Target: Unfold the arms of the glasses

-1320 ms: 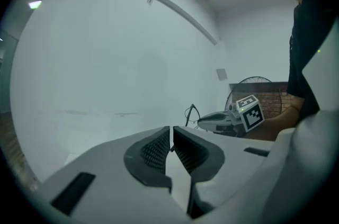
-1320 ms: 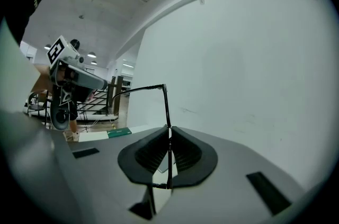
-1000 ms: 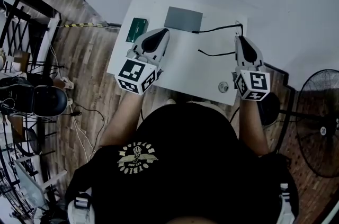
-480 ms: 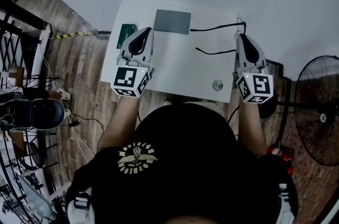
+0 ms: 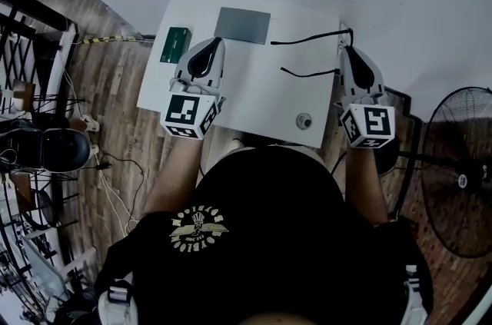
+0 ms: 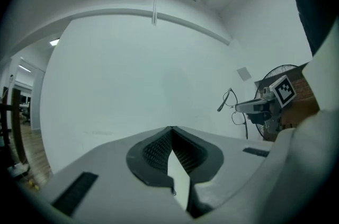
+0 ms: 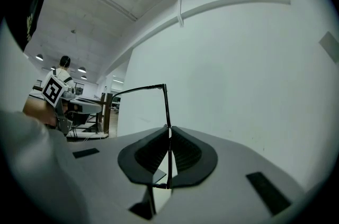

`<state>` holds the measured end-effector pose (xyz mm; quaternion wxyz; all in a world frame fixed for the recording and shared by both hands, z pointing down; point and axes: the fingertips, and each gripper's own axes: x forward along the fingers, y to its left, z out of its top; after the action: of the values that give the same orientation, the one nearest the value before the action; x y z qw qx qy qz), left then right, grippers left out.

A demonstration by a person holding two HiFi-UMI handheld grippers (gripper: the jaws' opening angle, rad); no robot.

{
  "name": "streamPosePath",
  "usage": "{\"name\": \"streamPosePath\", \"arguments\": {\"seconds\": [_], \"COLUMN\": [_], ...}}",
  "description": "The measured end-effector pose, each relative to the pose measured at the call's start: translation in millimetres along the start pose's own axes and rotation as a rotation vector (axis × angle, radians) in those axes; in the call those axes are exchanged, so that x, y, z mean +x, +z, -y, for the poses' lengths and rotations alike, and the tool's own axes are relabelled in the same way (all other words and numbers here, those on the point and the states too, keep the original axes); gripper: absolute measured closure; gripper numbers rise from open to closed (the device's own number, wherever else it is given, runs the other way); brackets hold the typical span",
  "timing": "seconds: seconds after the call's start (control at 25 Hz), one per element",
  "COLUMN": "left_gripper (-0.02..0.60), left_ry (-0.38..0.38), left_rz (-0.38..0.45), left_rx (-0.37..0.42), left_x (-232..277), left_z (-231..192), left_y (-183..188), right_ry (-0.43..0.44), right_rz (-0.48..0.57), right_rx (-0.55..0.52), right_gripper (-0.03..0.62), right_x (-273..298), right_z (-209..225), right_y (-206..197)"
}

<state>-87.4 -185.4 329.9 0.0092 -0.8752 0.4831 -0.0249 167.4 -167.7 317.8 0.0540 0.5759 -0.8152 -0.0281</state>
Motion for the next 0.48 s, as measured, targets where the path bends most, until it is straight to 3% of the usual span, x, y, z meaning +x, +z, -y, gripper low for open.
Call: {"name": "streamPosePath", "arguments": {"seconds": [0.48], "left_gripper": [0.575], "left_ry": [0.086], "left_rz": [-0.036], "left_rx": [0.019], "left_x": [-1], "left_z": [61], "left_y": [32], "right_ry": [0.167], "right_rz": [-0.012], "right_rx": [0.022], "right_gripper": [0.576], "right_x": [1], "right_z": [32], "right_y": [-2]}}
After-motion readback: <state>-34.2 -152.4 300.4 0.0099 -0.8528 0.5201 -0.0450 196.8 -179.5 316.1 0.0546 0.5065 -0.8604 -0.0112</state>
